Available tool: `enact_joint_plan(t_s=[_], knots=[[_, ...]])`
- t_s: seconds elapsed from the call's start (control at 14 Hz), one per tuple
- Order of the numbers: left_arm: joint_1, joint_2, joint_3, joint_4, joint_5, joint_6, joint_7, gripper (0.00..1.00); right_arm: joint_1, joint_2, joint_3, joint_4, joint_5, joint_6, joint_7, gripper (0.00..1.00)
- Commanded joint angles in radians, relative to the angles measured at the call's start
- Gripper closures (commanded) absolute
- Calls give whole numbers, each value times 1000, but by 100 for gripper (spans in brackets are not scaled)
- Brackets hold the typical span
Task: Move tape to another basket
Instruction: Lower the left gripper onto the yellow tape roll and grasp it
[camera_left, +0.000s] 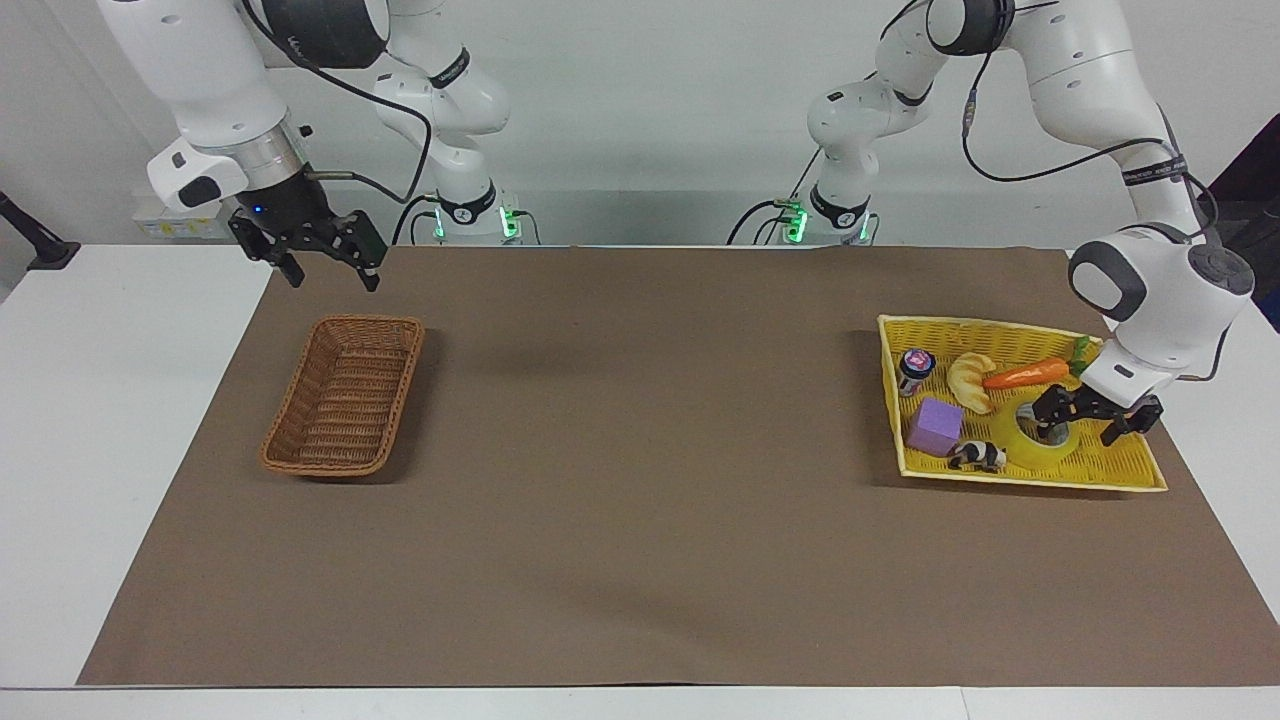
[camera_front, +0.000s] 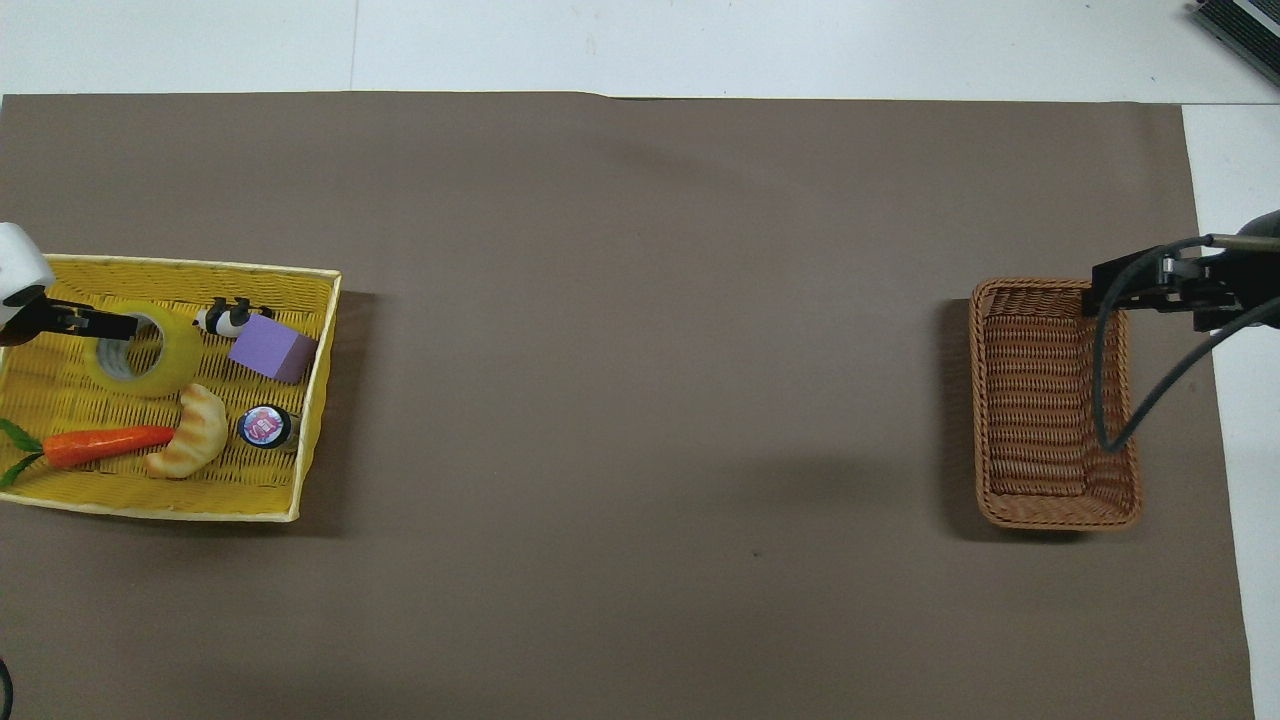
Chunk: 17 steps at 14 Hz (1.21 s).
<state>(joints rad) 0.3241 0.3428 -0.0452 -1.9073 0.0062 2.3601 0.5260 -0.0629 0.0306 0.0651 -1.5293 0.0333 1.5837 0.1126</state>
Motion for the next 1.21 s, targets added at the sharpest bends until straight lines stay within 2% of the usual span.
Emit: enact_joint_plan(t_s=[0.0, 0.07, 0.14, 0.5, 0.71, 0.86, 1.0, 1.14], knots=[[7, -4, -9, -19, -12, 18, 22, 66, 0, -41, 10, -8, 17, -31, -22, 0], [9, -4, -8, -19, -12, 18, 23, 88, 0, -47, 12, -9, 19, -56, -21, 0], [10, -4, -8, -16, -12, 18, 25, 100, 0, -51, 13, -11, 19, -59, -18, 0], [13, -16, -13, 4, -12, 2, 25, 100, -2, -63, 13, -29, 46, -73, -13, 0], [7, -59, -18, 11, -15, -4, 23, 100, -6, -96, 13, -77, 88, -90, -24, 0], [-2, -100, -22, 14, -73, -19, 15, 100, -6, -116, 12, -107, 140, -88, -27, 0], [-40, -134, -21, 14, -174, -24, 14, 100, -3, -124, 13, -132, 187, -85, -45, 0], [-86, -151, -21, 14, -216, -24, 12, 100, -2, -136, 13, -166, 227, -76, -103, 0]])
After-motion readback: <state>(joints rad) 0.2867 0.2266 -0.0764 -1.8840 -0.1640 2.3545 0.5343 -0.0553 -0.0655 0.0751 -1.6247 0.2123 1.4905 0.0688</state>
